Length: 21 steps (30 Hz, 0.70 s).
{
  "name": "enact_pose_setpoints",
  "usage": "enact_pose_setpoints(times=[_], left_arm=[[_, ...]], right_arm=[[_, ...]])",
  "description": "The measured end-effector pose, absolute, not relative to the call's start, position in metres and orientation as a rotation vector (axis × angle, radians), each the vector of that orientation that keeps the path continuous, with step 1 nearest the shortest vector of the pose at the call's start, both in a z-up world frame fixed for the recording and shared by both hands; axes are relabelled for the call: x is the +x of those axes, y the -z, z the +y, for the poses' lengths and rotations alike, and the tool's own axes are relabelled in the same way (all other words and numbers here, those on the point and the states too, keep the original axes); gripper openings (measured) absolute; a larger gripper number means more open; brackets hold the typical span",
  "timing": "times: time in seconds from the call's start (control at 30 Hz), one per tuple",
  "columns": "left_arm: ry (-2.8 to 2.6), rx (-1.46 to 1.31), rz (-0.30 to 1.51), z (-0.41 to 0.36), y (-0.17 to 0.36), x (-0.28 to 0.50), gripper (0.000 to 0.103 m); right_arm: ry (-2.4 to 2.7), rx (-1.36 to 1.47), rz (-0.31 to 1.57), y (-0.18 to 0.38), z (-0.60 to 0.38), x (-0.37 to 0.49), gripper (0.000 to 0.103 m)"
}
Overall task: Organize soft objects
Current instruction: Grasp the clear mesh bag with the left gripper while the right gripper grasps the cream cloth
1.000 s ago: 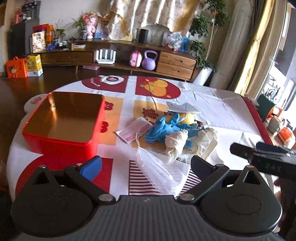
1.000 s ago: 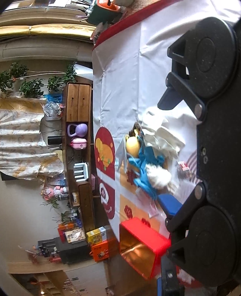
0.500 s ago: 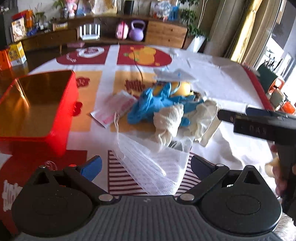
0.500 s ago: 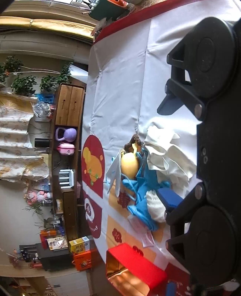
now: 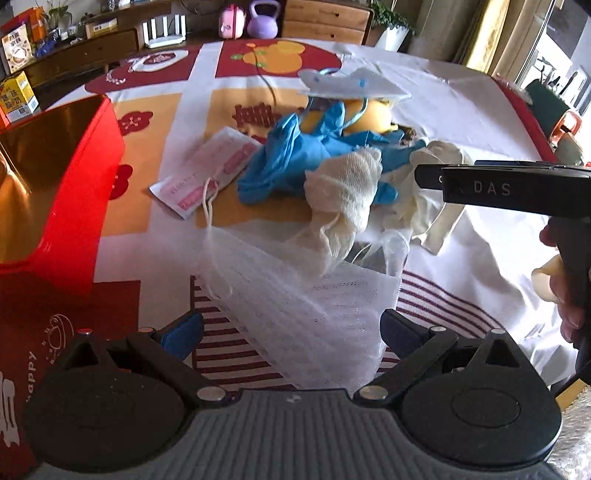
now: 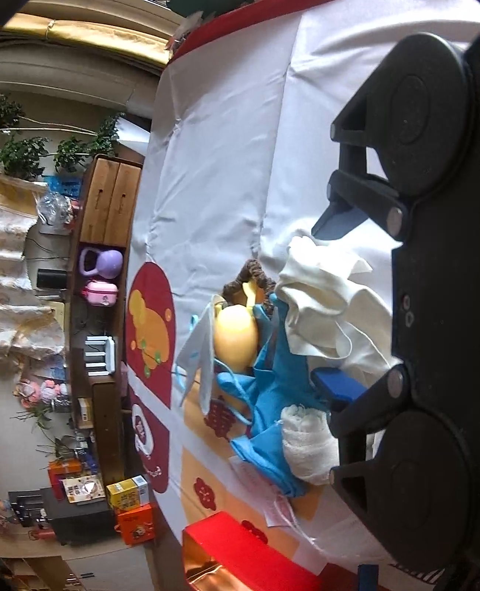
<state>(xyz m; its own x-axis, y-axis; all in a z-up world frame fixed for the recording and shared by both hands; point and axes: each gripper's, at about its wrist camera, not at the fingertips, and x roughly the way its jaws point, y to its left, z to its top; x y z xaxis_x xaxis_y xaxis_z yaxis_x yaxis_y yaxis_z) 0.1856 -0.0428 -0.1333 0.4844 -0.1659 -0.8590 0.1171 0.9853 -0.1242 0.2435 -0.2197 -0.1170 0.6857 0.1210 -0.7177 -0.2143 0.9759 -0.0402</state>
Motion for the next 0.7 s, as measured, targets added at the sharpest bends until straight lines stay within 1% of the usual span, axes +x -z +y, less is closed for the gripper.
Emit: enact_pose_setpoints(times=[0.07,0.13,0.17,0.23,0.27,0.33,0.4,0.43,0.47,0.5,0.53,0.57,0.63,0.7], left_arm=[[0.183,-0.070,1.052,-0.042,0.135,0.187,0.102],[0.190,-0.079,1.050,-0.042,0.135,0.187,0.100],[0.198,-0.084,1.050,-0.042,0.135,0.186,0.093],[0.200,-0.077,1.045,-0.043,0.134,0.187,0.088],[0.202,-0.077,1.041,-0.043,0.133,0.186,0.084],[0.196,-0.086,1.036,-0.042,0.132,0.185,0.075],[0.184,-0.093,1.029,-0.039,0.130,0.184,0.059],[0.180,-0.096,1.026,-0.038,0.130,0.184,0.057],[0.176,-0.098,1.022,-0.037,0.129,0.184,0.050],[0.171,-0.097,1.018,-0.036,0.129,0.183,0.042],[0.162,-0.091,1.014,-0.035,0.128,0.182,0.038],[0.158,-0.089,1.010,-0.034,0.128,0.182,0.033],[0.154,-0.091,0.999,-0.031,0.128,0.181,0.028],[0.148,-0.093,0.989,-0.030,0.127,0.179,0.017]], right_arm=[[-0.192,-0.131,0.799,0.120,-0.219,0.245,0.066],[-0.192,-0.135,0.805,0.122,-0.217,0.245,0.058],[-0.192,-0.134,0.806,0.122,-0.217,0.245,0.056],[-0.192,-0.136,0.805,0.122,-0.217,0.245,0.050],[-0.194,-0.136,0.803,0.123,-0.217,0.244,0.047],[-0.193,-0.137,0.802,0.122,-0.217,0.243,0.037],[-0.194,-0.137,0.800,0.122,-0.217,0.242,0.034],[-0.195,-0.137,0.799,0.123,-0.216,0.242,0.030],[-0.195,-0.138,0.799,0.123,-0.216,0.242,0.027],[-0.193,-0.138,0.801,0.123,-0.217,0.241,0.021],[-0.189,-0.137,0.803,0.124,-0.217,0.241,0.016],[-0.187,-0.136,0.802,0.124,-0.217,0.239,0.014],[-0.182,-0.141,0.797,0.124,-0.218,0.237,0.007],[-0.173,-0.156,0.789,0.123,-0.220,0.234,0.005]])
